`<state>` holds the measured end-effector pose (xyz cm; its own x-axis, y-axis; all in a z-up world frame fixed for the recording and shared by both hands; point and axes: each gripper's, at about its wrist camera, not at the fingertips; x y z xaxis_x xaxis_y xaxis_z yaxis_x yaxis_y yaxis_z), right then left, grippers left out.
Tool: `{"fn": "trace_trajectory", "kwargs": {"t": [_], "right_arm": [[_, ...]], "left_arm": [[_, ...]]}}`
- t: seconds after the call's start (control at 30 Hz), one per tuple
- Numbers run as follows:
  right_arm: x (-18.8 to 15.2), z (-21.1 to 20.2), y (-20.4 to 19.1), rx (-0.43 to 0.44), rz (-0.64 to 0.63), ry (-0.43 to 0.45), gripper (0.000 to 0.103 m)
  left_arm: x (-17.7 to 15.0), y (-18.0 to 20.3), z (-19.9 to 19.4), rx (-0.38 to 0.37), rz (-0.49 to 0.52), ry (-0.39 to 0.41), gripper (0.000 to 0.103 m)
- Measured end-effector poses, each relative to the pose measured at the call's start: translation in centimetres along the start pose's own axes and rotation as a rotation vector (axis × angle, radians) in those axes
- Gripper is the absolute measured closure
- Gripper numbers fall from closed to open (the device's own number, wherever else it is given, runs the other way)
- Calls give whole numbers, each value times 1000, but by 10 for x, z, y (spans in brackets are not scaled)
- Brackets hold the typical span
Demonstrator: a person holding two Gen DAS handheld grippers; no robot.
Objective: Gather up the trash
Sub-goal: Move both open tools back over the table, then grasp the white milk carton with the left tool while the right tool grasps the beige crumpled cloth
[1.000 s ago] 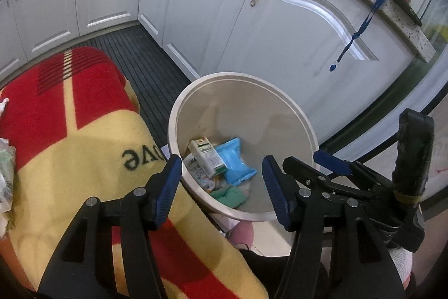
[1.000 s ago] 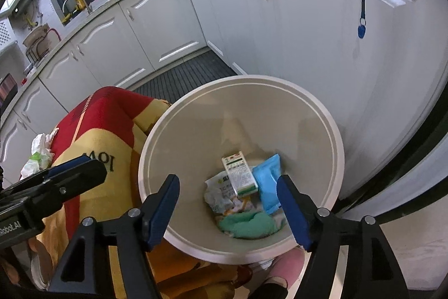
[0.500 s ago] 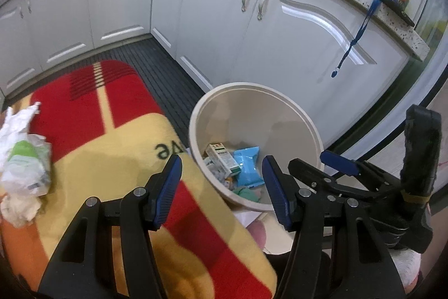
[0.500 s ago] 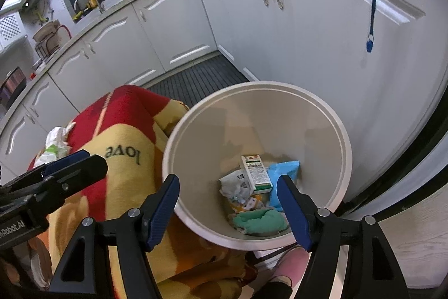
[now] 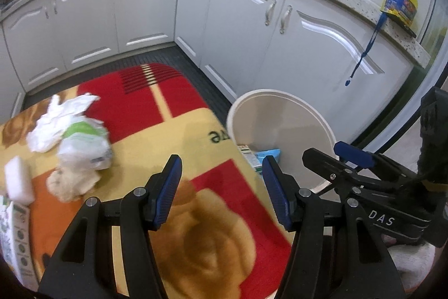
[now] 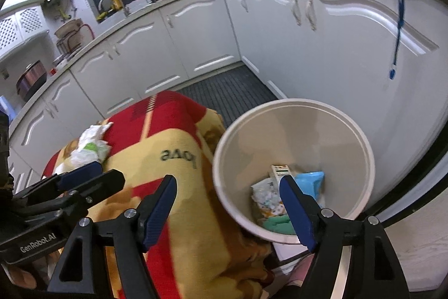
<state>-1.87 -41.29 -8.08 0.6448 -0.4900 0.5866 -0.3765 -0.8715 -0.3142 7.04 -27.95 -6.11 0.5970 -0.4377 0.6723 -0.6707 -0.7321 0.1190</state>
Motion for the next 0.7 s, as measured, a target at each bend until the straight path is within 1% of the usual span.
{"fn": "trace_trajectory", "kwargs": {"t": [0.4,0.7], "right_arm": [[-10,1,-52,80,-71,-25,26],[-23,3,-92,134,-135,-51,25]], "left_arm": [[-26,-42,-41,44,-62,12,45],[-57,-87,-83,85,-113,15,44]]}}
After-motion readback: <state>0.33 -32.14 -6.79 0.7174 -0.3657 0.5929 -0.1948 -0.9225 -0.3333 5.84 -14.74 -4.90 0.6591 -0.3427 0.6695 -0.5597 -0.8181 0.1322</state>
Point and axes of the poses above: each gripper's, at about its wrist camera, not at the fingertips, and z roughly the way its jaws point, y to its right, x to its top, and after that the axes turned 6 degrees about z, right-handed
